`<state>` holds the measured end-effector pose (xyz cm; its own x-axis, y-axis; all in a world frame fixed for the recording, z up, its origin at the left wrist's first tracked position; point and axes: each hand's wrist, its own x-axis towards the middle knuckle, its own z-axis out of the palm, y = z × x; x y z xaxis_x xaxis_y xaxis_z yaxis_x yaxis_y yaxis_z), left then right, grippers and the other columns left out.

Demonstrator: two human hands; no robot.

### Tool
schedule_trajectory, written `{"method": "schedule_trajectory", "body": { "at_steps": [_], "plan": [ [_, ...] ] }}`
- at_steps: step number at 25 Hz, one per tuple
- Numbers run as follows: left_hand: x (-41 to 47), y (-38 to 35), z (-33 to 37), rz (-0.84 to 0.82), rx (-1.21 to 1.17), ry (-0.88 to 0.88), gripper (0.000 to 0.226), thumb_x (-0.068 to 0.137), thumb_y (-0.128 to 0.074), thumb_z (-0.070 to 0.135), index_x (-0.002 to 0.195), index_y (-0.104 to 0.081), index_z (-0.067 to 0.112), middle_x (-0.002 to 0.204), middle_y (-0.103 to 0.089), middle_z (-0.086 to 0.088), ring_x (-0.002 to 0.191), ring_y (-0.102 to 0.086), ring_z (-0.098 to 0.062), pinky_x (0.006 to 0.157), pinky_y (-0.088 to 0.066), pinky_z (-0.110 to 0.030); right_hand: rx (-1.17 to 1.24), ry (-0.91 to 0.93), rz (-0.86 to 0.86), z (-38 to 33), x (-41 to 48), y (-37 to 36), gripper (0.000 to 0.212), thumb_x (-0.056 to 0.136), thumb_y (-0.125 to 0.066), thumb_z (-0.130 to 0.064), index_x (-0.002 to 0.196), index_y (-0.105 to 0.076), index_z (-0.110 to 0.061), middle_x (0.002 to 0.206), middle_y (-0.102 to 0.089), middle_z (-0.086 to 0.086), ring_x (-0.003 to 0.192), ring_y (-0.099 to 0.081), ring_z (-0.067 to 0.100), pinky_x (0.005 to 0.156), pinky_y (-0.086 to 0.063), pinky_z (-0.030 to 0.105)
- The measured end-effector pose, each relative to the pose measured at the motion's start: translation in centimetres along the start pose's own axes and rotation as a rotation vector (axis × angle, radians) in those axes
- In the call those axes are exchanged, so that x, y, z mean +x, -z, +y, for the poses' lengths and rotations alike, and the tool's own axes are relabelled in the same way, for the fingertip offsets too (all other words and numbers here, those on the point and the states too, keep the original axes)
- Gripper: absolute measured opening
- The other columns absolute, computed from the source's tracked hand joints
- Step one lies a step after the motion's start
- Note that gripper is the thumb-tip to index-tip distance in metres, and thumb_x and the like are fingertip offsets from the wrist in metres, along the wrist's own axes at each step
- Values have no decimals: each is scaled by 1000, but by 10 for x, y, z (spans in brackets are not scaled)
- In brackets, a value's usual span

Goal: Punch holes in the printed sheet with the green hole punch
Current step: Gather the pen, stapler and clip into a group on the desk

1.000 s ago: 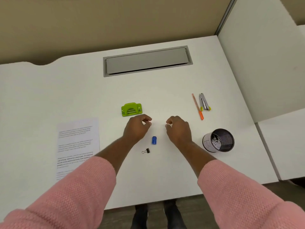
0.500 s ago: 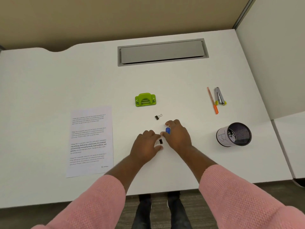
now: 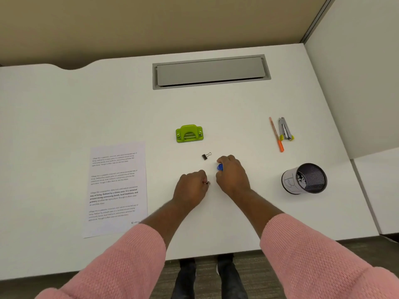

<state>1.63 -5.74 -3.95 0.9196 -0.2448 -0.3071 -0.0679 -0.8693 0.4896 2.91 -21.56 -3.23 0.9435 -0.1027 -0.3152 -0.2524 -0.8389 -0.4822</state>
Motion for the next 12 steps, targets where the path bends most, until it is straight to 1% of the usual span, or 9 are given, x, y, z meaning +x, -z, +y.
{"method": "schedule_trajectory", "body": {
  "at_steps": [2,5,8,11,12],
  "plan": [
    [11,8,14,23,-70,71,12,91,-61,26,101,-64,21,90,-73,0,86,-66,-24,74,-53,-35,16,-26,24,5,5,15,38,87,-58,-6,124,-60,-12,119,-59,6,107,-57,24,86,-50,32],
    [37,20,49,83,-160,110,23,90,-62,26,112,-66,27,97,-75,1,91,-67,-22,78,-52,-31,21,-53,93,21,15,46,34,88,-60,-10,122,-60,-14,118,-60,5,103,-60,24,85,-52,35],
    [73,25,90,81,-230,137,19,87,-64,29,105,-68,29,96,-75,2,90,-67,-22,78,-55,-32,-1,-70,177,43,33,82,32,88,-59,-14,120,-60,-17,115,-61,2,99,-61,24,79,-52,36],
    [112,19,135,72,-399,250,10,83,-67,26,93,-68,26,92,-74,1,82,-68,-20,71,-54,-28,21,-143,241,75,57,115,28,90,-58,-16,118,-60,-20,117,-62,-2,96,-63,21,73,-44,29],
    [124,16,147,66,-447,272,9,82,-68,25,90,-67,24,93,-74,0,82,-68,-20,72,-55,-28,32,-176,258,86,65,125,28,90,-57,-16,118,-60,-19,119,-63,-2,95,-62,20,73,-41,28]
  ]
}}
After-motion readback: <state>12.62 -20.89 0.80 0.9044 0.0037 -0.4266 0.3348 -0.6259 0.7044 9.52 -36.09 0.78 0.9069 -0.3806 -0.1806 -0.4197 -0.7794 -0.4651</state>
